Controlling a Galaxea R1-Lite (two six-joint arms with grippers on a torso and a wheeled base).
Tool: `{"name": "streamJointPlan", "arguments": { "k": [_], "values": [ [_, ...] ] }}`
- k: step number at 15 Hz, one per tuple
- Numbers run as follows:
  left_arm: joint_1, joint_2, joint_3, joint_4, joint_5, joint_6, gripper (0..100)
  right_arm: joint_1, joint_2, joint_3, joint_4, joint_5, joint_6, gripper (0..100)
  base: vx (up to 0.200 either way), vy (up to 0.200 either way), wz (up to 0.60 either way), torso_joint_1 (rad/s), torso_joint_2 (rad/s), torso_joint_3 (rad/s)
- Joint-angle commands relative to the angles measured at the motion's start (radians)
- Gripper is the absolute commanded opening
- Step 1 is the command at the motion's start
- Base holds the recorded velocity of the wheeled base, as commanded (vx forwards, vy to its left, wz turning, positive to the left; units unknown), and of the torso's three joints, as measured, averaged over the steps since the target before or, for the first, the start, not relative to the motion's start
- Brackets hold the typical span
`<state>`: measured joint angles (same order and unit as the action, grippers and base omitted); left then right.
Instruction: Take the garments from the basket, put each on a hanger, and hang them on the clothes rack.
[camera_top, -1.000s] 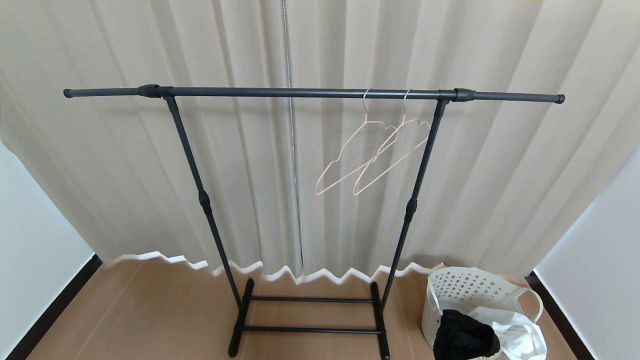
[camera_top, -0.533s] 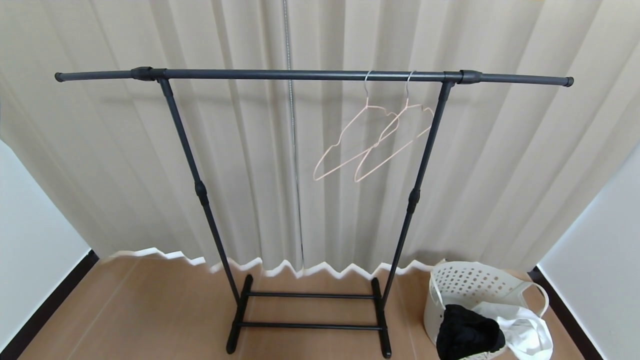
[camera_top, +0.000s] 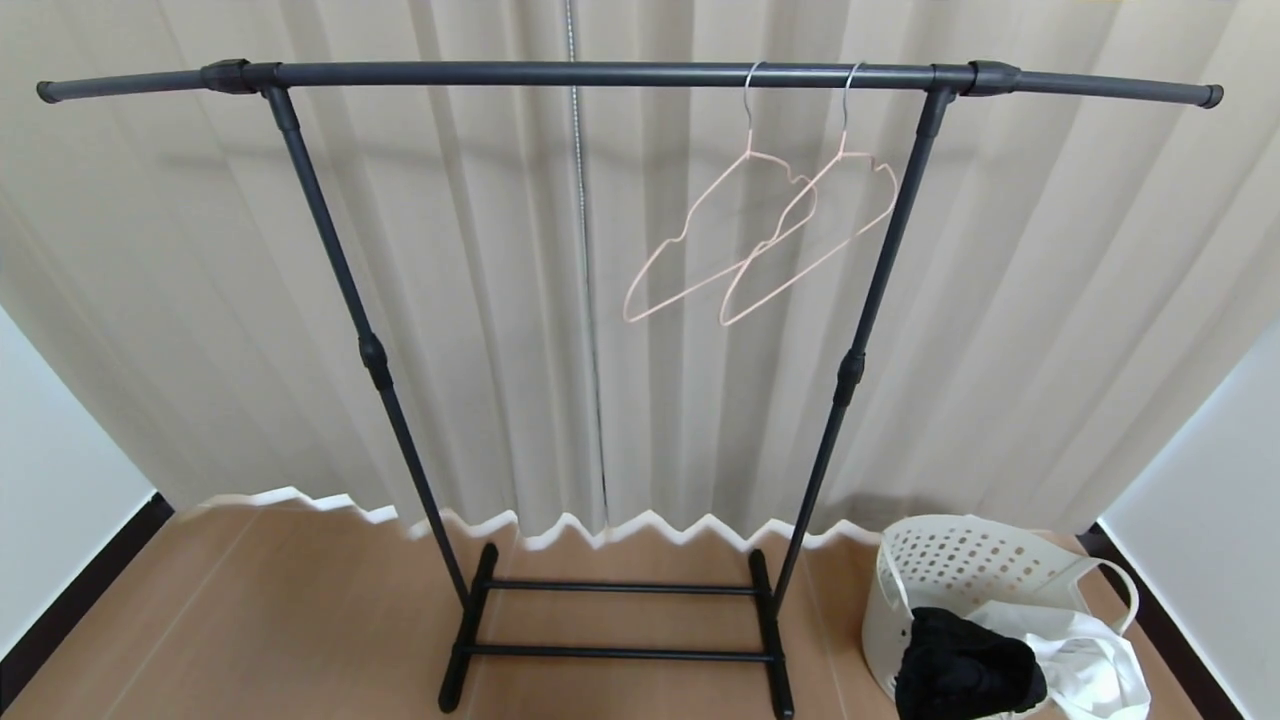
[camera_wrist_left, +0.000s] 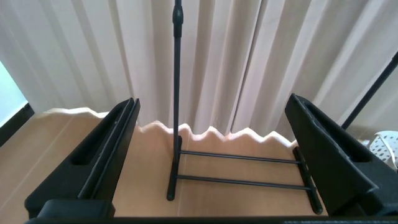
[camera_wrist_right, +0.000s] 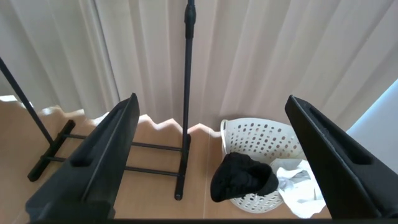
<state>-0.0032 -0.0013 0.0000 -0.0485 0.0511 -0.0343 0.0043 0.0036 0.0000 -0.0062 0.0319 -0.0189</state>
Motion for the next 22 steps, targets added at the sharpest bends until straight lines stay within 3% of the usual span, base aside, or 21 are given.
{"name": "streamJointPlan", "arguments": {
  "k": [1, 17, 22],
  "values": [
    [0.000, 0.001, 0.000, -0.001, 0.001, -0.001, 100, 0.000, 0.001, 0.000, 0.000, 0.000, -0.001, 100, 0.000, 0.000, 0.00, -0.183, 0.53, 0.349],
    [0.000, 0.001, 0.000, -0.002, 0.001, -0.001, 100, 0.000, 0.001, 0.000, -0.001, -0.004, 0.004, 100, 0.000, 0.000, 0.00, -0.109, 0.47, 0.365],
    [0.000, 0.001, 0.000, -0.001, 0.000, 0.001, 100, 0.000, 0.001, 0.000, -0.001, -0.003, -0.001, 100, 0.000, 0.000, -0.24, -0.006, 0.09, 0.085]
  ]
}}
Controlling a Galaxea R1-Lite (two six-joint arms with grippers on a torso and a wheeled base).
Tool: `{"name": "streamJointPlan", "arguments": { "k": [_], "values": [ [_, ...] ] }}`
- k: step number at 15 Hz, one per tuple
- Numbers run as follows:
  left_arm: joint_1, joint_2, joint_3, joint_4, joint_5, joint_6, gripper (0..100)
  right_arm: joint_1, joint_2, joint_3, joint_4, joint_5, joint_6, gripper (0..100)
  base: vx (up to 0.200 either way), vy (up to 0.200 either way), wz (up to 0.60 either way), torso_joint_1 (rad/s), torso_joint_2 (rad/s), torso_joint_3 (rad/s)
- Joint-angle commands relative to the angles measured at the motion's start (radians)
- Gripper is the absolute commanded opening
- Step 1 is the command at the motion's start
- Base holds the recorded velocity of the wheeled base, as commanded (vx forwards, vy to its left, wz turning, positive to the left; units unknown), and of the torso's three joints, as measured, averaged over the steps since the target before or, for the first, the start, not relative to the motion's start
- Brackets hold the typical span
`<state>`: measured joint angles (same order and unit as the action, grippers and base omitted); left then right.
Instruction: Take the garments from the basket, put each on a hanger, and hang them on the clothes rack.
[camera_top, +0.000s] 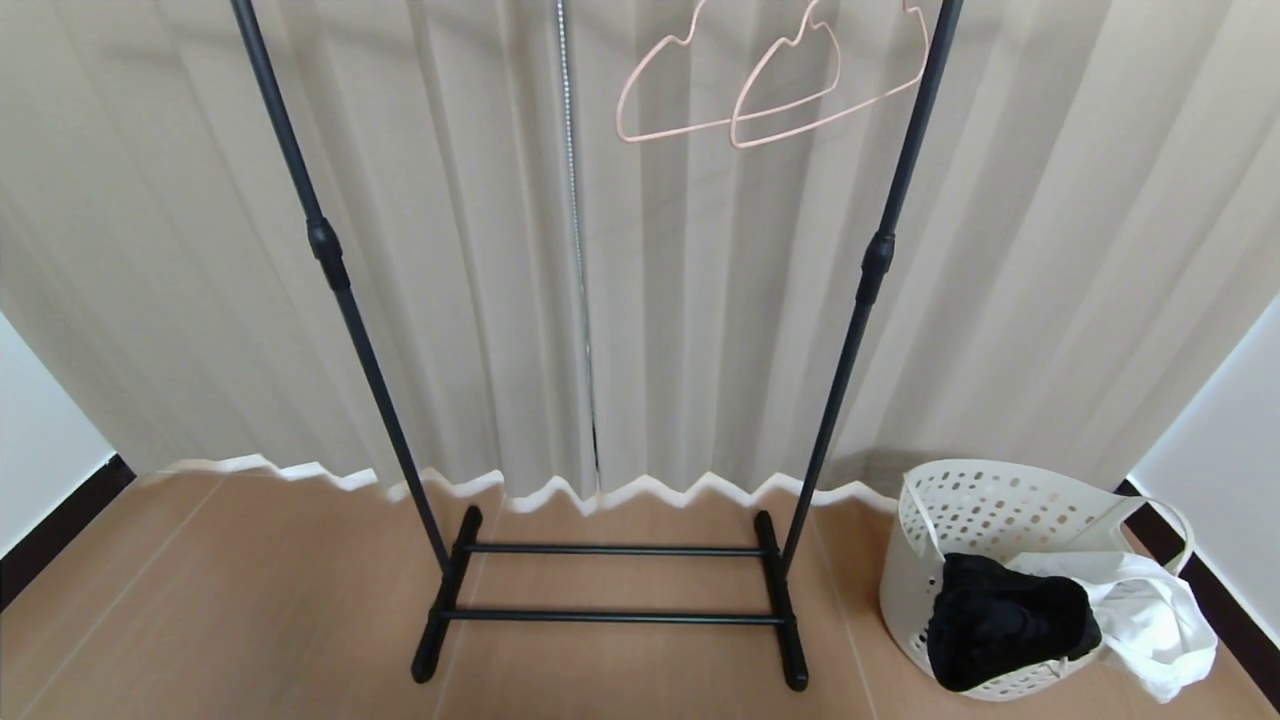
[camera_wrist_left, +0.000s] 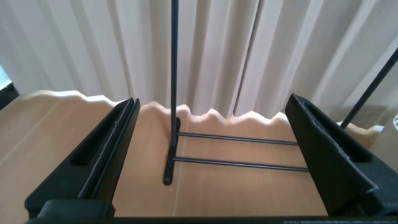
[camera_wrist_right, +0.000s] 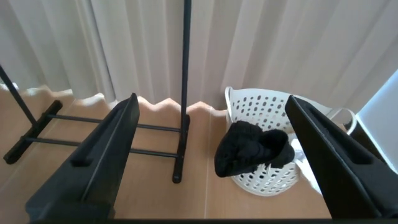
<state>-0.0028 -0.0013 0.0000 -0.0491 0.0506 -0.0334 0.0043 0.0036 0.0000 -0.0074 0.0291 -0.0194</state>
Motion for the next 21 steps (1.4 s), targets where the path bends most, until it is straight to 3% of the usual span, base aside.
{"name": "streamJointPlan", "arguments": {
  "k": [1, 4, 8, 12, 21],
  "values": [
    [0.000, 0.001, 0.000, 0.000, 0.000, 0.000, 100, 0.000, 0.001, 0.000, 0.000, 0.002, -0.001, 100, 0.000, 0.000, -0.60, -0.012, 0.00, 0.012],
    [0.000, 0.001, 0.000, 0.000, 0.000, 0.000, 100, 0.000, 0.001, 0.000, 0.000, 0.000, 0.002, 100, 0.067, 0.000, -0.60, 0.004, 0.01, 0.009],
    [0.000, 0.001, 0.000, 0.000, 0.000, 0.000, 100, 0.000, 0.001, 0.000, 0.000, 0.000, 0.002, 100, 0.200, 0.000, 0.00, -0.004, 0.00, 0.005],
    [0.000, 0.001, 0.000, 0.000, 0.000, 0.000, 100, 0.000, 0.001, 0.000, 0.000, 0.000, 0.002, 100, 0.200, -0.200, 0.00, 0.006, 0.00, 0.006],
    [0.000, 0.001, 0.000, 0.000, 0.002, -0.003, 100, 0.000, 0.001, 0.000, 0.000, 0.000, 0.004, 100, 0.000, -0.178, 0.00, 0.004, 0.00, 0.003]
  ]
}}
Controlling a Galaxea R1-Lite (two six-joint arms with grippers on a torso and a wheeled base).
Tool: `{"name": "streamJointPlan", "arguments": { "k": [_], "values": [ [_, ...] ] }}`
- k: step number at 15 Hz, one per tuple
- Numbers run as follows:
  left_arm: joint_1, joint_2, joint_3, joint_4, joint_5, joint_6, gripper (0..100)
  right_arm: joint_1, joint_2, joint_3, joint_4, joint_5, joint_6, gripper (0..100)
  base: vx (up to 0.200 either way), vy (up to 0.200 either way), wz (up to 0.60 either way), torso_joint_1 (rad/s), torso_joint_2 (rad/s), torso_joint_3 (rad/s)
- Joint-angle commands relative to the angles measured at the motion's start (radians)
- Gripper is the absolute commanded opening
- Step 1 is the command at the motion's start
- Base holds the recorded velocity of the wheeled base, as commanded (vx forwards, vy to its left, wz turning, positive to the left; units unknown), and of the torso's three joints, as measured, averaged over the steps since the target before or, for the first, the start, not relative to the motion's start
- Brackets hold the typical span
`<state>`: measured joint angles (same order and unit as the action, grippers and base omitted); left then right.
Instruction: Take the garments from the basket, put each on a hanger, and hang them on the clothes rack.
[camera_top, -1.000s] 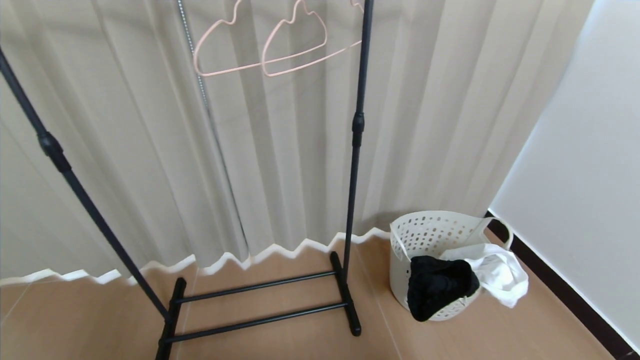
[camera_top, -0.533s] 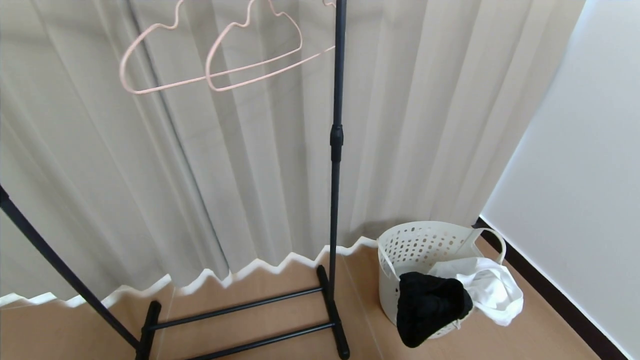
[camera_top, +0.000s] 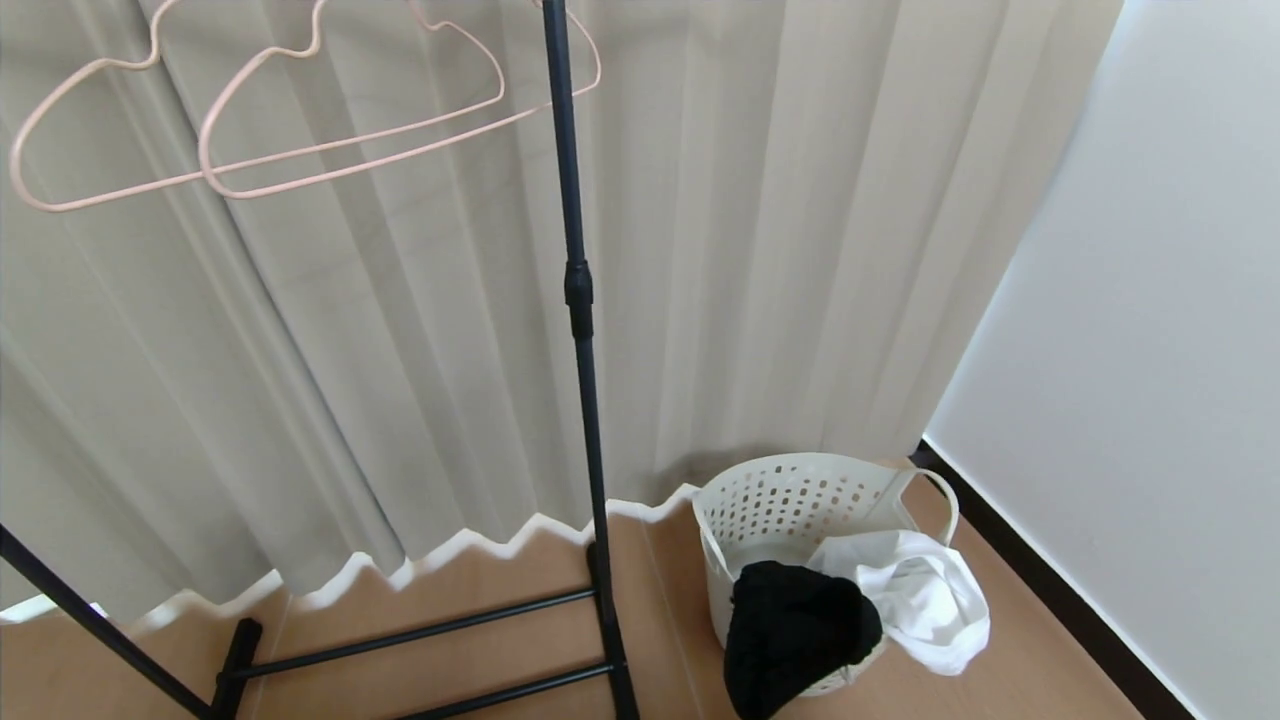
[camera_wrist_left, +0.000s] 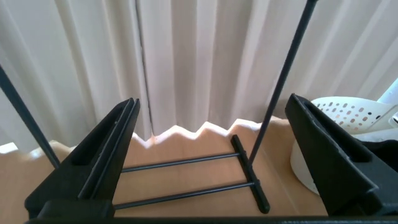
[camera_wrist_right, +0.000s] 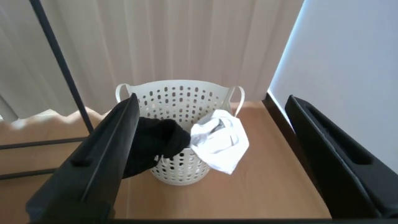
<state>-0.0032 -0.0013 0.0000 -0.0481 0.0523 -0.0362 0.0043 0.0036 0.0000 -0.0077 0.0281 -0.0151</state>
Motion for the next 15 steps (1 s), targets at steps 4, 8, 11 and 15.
{"name": "streamJointPlan", "arguments": {
  "k": [4, 8, 11, 15],
  "values": [
    [0.000, 0.001, 0.000, -0.001, 0.001, 0.001, 100, 0.000, 0.001, 0.000, 0.000, 0.001, -0.002, 100, 0.000, 0.000, 0.00, 0.000, 0.00, 0.000],
    [0.000, 0.001, 0.000, -0.003, 0.000, 0.001, 100, 0.000, 0.001, 0.000, 0.000, 0.001, 0.000, 100, 0.000, 0.000, -0.45, -0.002, 0.00, 0.002],
    [0.000, 0.001, 0.000, -0.001, 0.000, 0.001, 100, 0.000, 0.001, 0.000, 0.000, 0.001, -0.002, 100, 0.000, 0.000, 0.00, 0.000, 0.00, 0.000],
    [0.000, 0.001, 0.000, -0.001, -0.002, 0.002, 100, 0.000, 0.001, 0.000, 0.000, 0.001, 0.000, 100, 0.000, 0.000, 0.00, 0.001, 0.00, -0.018]
  ]
}}
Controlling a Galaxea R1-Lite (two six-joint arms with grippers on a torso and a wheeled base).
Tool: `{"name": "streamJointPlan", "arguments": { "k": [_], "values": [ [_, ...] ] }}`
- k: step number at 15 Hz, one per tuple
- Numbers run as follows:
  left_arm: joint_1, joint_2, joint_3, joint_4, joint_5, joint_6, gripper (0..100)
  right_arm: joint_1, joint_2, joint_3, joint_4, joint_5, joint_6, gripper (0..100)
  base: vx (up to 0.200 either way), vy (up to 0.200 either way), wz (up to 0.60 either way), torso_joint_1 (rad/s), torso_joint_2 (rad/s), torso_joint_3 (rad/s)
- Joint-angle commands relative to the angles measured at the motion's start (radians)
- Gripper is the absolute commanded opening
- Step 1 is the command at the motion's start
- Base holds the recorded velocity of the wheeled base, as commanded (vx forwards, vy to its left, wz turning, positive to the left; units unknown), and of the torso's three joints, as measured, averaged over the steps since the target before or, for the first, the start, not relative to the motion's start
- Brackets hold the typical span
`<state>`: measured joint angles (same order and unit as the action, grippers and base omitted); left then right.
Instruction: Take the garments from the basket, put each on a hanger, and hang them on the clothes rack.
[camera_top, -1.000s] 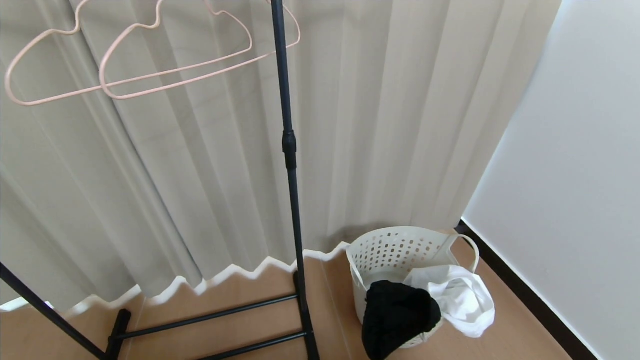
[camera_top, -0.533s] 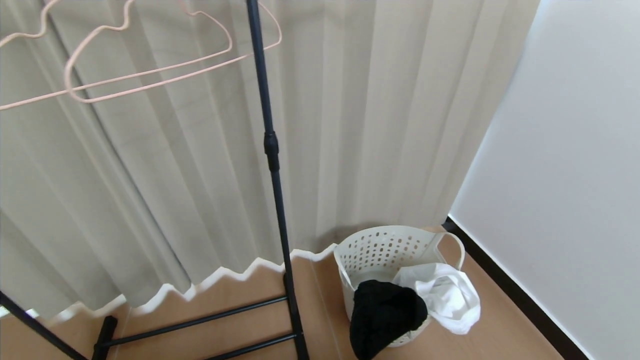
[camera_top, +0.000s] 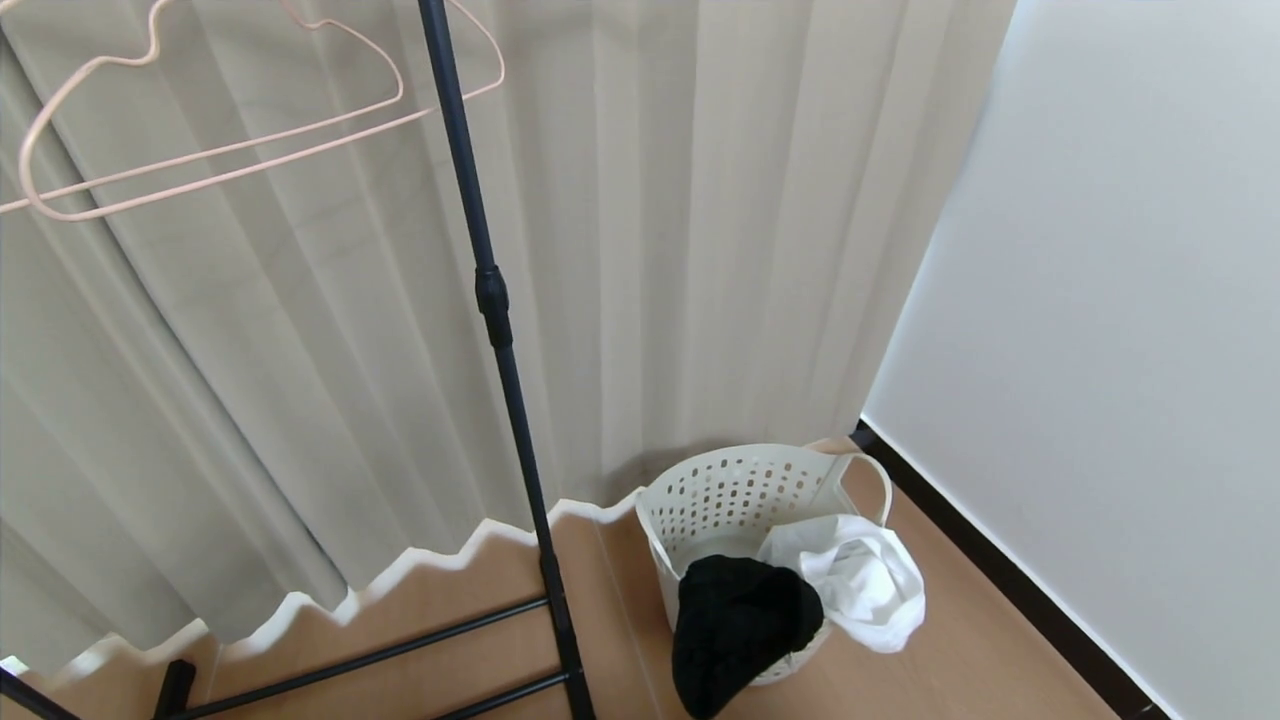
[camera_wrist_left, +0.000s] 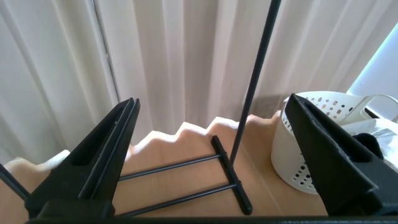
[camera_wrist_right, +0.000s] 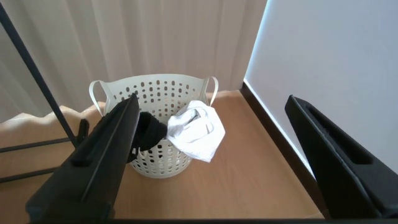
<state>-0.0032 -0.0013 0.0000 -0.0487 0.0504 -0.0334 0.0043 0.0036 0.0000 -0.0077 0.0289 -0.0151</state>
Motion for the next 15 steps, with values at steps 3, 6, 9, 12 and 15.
{"name": "streamJointPlan", "arguments": {
  "k": [3, 6, 9, 12, 15],
  "values": [
    [0.000, 0.001, 0.000, 0.000, 0.000, 0.000, 100, 0.000, 0.001, 0.000, 0.000, 0.000, 0.000, 100, 0.000, 0.000, 0.00, 0.004, 0.00, -0.150],
    [0.000, 0.001, 0.000, 0.000, 0.000, -0.002, 100, 0.000, 0.001, 0.000, 0.000, 0.000, 0.000, 100, 0.000, 0.000, 0.00, -0.001, 0.00, -0.191],
    [0.000, 0.001, 0.000, 0.000, 0.000, 0.000, 100, 0.000, 0.001, 0.000, 0.000, 0.000, 0.000, 100, 0.000, 0.000, 0.00, 0.001, 0.00, -0.193],
    [0.000, 0.001, 0.000, 0.000, 0.000, 0.000, 100, 0.000, 0.001, 0.000, 0.000, 0.000, 0.000, 100, 0.000, 0.000, 0.00, 0.007, 0.00, -0.198],
    [0.000, 0.001, 0.000, 0.000, 0.000, 0.000, 100, 0.000, 0.001, 0.000, 0.000, 0.000, 0.000, 100, 0.000, 0.000, 0.00, 0.004, 0.00, -0.199]
  ]
}}
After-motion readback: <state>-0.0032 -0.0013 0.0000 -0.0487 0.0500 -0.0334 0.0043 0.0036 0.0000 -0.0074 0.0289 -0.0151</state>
